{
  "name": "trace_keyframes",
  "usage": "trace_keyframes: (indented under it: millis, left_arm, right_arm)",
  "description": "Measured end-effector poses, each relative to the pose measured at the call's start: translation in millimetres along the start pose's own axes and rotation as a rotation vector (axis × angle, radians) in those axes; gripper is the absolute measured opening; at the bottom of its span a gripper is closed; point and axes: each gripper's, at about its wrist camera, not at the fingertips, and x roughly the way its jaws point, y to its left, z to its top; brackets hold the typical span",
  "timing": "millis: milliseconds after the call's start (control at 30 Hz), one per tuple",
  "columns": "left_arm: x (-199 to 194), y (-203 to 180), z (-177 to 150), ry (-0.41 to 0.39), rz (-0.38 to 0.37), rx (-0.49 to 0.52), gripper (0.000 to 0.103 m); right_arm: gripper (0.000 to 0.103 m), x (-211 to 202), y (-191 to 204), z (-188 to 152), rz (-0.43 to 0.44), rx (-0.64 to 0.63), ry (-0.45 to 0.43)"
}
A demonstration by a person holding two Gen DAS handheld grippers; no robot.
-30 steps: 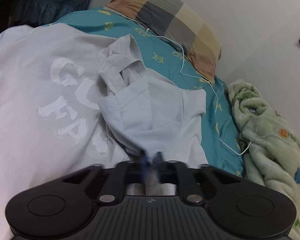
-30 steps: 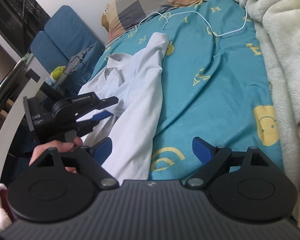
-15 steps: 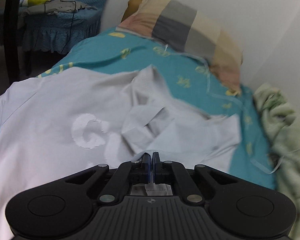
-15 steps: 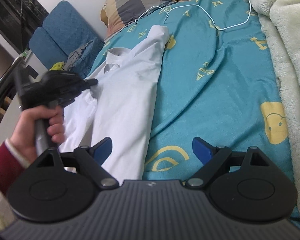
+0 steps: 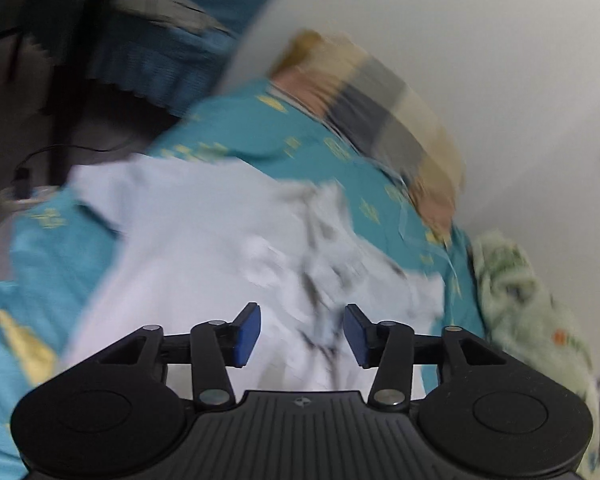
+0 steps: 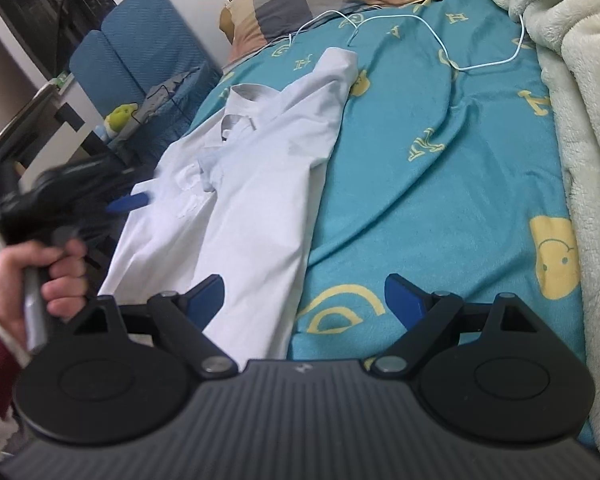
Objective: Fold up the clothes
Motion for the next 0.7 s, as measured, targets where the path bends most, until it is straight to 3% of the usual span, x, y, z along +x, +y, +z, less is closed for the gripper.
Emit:
trace_keyframes:
  millis: [133,233,467,600,700]
  left_arm:
    - [-16.2,73.9,22.1,-0.084,-0.001,-0.276,0.06]
    - [-5.5,110.4,28.9,-0.103,-0.015,-0.418,0.062]
    - [52.6,140.8,43.9,-0.057,-0.016,-0.441,0.064]
    - [75.7,145.7,60.5,-0.086,-0.03,-0.469,0.064]
    - [91.9,139.7,81.2,-0.072,0.043,-0.378,0.056]
  right_arm:
    - [0.088,-2.8,-0.6,-3.6,-0.012,0.008,0.005]
    - [0.088,0.7,0.0,-3.9,-0.029,0.012,0.01]
    - [0.088,26.9,-3.2,0.3,-0.009,0.083,0.058]
    - [0.088,41.0,-4.9,4.3,0.003,0.131,0.074]
    - [0.088,50.2,-6.1,5.8,-0.001,0.149,0.083]
